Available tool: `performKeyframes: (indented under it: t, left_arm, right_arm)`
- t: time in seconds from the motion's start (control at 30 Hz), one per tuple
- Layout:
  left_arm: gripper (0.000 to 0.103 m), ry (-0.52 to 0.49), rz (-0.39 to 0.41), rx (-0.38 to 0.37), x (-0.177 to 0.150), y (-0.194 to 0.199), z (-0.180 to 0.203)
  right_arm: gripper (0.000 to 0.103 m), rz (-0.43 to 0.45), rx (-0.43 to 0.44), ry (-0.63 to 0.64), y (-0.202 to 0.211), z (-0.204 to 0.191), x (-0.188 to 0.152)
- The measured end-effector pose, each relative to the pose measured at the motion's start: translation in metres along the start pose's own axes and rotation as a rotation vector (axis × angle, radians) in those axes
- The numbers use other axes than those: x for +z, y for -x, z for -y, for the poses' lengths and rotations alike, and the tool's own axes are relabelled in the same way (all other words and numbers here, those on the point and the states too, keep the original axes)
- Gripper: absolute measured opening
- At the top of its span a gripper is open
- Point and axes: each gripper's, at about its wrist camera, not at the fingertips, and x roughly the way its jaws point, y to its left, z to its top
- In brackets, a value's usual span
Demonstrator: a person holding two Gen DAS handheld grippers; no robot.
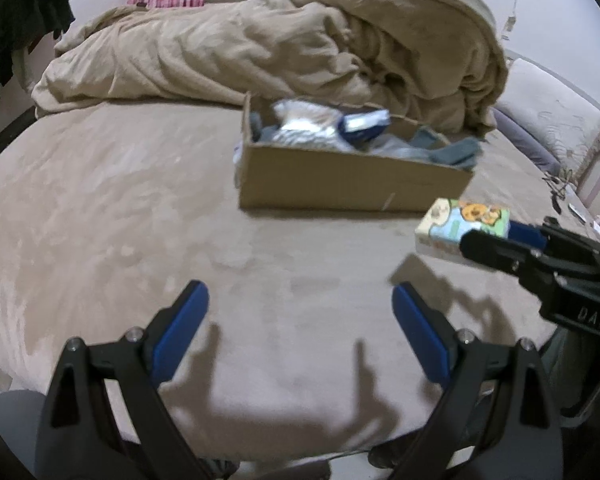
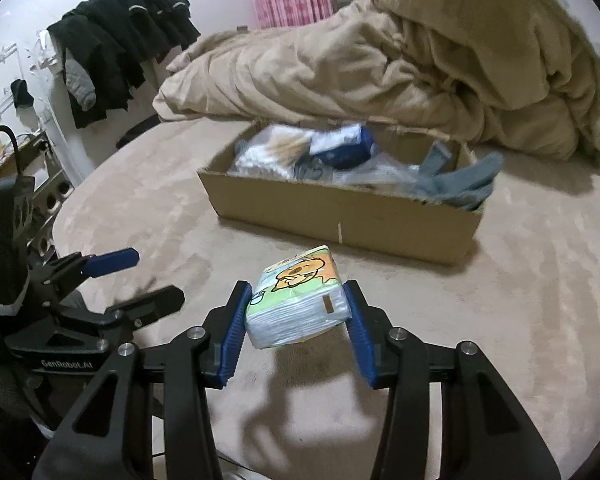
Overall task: Organize objects
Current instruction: 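Lower the cartoon tissue pack into the box and open the right tool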
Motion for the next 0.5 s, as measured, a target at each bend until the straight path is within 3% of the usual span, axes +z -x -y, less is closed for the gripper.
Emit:
performKeyframes:
  t: [0.5]
  left_arm:
    - [0.094, -0.052, 0.16, -0.049, 0.061, 0.074, 0.031]
  right_arm:
    - [0.049, 0.182, -0.048, 0.037, 0.08, 0.003, 0.044]
